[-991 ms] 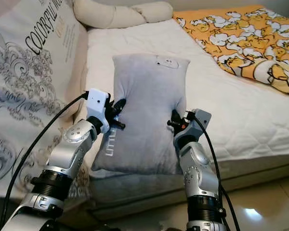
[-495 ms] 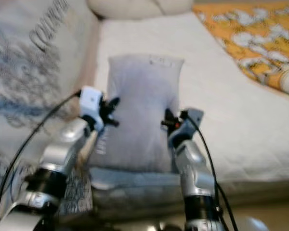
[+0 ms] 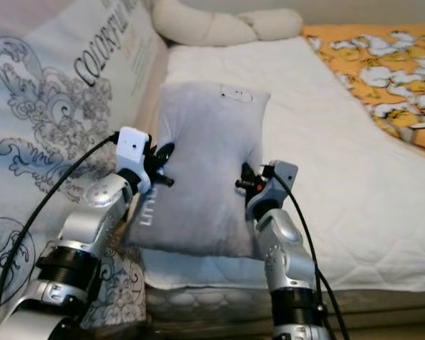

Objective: Clean up the room

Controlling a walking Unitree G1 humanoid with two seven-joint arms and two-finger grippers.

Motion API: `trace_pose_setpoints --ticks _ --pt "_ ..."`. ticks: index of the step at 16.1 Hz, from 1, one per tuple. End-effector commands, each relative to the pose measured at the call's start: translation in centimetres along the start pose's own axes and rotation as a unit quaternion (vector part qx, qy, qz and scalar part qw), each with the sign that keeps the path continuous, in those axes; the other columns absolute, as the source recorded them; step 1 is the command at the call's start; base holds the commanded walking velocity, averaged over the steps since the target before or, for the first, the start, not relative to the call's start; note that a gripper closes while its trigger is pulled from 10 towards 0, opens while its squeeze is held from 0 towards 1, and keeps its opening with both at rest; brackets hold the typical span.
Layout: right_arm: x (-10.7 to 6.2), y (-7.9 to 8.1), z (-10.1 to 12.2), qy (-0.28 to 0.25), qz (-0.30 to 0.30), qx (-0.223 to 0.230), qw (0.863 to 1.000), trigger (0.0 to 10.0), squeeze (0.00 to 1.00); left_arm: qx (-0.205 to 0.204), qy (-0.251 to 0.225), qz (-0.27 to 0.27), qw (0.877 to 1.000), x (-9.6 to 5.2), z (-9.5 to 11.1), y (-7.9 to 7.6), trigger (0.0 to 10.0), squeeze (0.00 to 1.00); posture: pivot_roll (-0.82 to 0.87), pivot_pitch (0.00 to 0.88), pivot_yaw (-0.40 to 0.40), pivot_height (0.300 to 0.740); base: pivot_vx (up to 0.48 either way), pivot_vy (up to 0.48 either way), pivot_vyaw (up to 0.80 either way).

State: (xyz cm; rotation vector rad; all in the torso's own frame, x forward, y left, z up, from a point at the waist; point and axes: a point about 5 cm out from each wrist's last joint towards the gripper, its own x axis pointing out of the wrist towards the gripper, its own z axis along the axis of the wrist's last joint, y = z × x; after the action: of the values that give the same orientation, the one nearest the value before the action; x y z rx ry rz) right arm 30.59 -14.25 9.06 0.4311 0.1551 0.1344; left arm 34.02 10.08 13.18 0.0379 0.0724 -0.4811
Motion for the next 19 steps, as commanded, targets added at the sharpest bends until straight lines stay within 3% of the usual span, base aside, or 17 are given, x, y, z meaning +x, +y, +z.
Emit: trace_pose_setpoints --ticks 1,3,4,7,8,10,12,14,19 --pt "0.0 -0.7 0.8 -0.017 -0.013 0.003 1.000 10.0 0.00 0.012 -0.012 -0.009 1.000 0.3 0.7 -0.5 10.0 0.00 0.01 0.000 0.063 0.740 0.000 0.000 0.00" --pt "0.1 -1.1 0.8 -0.016 -0.020 0.006 1.000 10.0 0.00 0.021 -0.013 -0.007 1.000 0.4 0.9 -0.3 10.0 0.00 0.00 0.000 0.068 0.740 0.000 0.000 0.00" --pt "0.1 -1.6 0.9 -0.017 -0.031 0.021 0.999 10.0 1.00 0.029 -0.013 -0.006 0.999 0.7 1.0 -0.1 10.0 0.00 0.00 0.000 0.072 0.740 0.000 0.000 0.00" --pt "-0.1 -2.7 1.2 -0.019 -0.046 0.010 0.999 10.0 1.00 0.048 -0.005 0.001 0.999 1.2 1.4 0.6 10.0 0.00 -0.01 0.000 0.079 0.740 0.000 0.000 0.00" --pt "-0.2 -3.2 1.4 -0.016 -0.049 -0.025 0.998 10.0 1.00 0.076 0.003 0.009 0.997 1.7 1.6 1.4 10.0 0.00 -0.02 0.000 0.084 0.740 0.000 0.000 0.00" --pt "-0.4 -3.4 1.6 -0.014 -0.029 -0.046 0.998 10.0 1.00 0.104 0.015 0.027 0.994 2.6 2.2 2.6 10.0 0.00 -0.02 0.000 0.088 0.740 0.000 0.000 0.00" --pt "-0.9 -3.2 1.8 0.007 0.030 -0.107 0.994 10.0 1.00 0.164 0.048 0.059 0.983 3.4 2.9 4.2 10.0 0.00 -0.03 0.000 0.096 0.740 0.000 0.000 0.00" --pt "-1.7 -2.5 1.9 0.027 0.103 -0.139 0.985 10.0 1.00 0.221 0.069 0.085 0.969 3.7 3.7 5.3 10.0 0.00 -0.03 0.000 0.101 0.740 0.000 0.000 0.00" --pt "-3.3 -1.5 2.9 0.038 0.198 -0.181 0.962 10.0 1.00 0.229 0.058 0.152 0.960 4.0 7.0 7.8 10.0 0.00 -0.07 0.000 0.141 0.740 0.000 0.000 0.00"
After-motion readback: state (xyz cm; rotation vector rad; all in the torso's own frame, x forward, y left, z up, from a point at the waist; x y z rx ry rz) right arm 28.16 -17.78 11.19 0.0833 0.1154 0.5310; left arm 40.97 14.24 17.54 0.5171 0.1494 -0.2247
